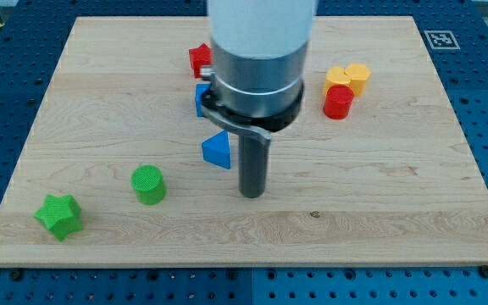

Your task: Push the blue triangle into the blue cube

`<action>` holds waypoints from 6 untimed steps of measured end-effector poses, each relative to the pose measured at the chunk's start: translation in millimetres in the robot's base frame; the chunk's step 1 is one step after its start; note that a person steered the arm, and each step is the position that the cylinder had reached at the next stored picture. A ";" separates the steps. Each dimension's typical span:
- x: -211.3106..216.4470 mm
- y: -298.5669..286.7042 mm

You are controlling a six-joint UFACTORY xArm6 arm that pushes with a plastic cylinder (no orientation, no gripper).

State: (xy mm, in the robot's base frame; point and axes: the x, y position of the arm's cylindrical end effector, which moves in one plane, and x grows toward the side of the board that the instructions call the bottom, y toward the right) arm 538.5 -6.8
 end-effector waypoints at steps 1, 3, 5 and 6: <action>-4.7 -25.3; -14.6 -10.5; -33.0 -20.4; -41.5 -20.7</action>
State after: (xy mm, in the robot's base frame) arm 497.0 -27.5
